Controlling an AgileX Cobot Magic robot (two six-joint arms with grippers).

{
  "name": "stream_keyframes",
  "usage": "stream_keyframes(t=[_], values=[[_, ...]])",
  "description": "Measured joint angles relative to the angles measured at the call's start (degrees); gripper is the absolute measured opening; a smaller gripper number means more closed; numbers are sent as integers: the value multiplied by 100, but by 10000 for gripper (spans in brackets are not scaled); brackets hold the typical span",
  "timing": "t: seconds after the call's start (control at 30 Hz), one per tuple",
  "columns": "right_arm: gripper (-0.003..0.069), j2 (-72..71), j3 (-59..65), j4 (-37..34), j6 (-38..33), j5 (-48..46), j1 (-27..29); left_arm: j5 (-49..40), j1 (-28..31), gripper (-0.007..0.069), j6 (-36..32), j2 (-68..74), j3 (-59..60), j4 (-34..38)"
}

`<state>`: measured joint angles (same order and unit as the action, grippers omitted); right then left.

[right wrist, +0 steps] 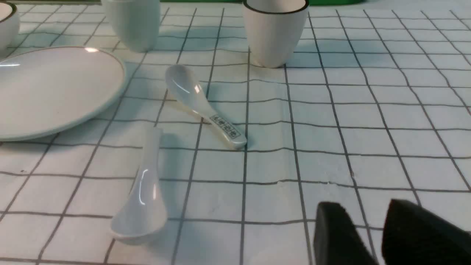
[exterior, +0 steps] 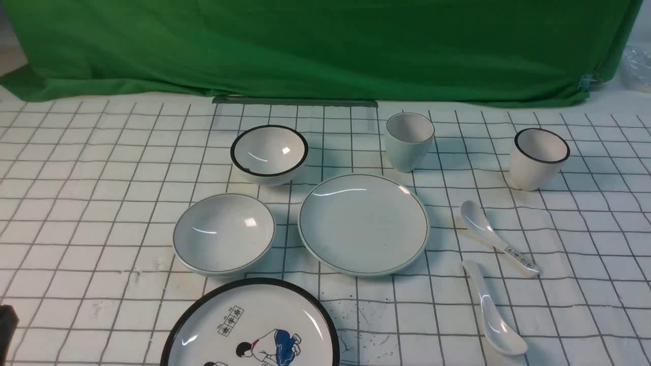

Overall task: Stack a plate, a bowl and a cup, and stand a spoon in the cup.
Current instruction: Use the left arm to grab a blue rice bowl

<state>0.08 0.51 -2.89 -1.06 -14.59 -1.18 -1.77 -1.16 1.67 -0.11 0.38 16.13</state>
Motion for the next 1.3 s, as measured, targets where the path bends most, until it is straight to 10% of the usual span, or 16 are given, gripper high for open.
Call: stream_keyframes(t=[0.3,0.63,0.83,1.03,1.3], values=[[239,0,0,0,0,0,0,877,0,2,614,0,0,695],[239,0,0,0,0,175,0,2923,0,2,2886,0,-393,302],[239,0,0,0,0,657,0,-19,0,2,2978,834,-2594,-680],[239,0,0,-660,2287,1499,0,-4733,0,2,474,3791,-5010,40],[239,0,0,-900,3881,1915,0,-5019,0,2,-826,6543,-5293,363]])
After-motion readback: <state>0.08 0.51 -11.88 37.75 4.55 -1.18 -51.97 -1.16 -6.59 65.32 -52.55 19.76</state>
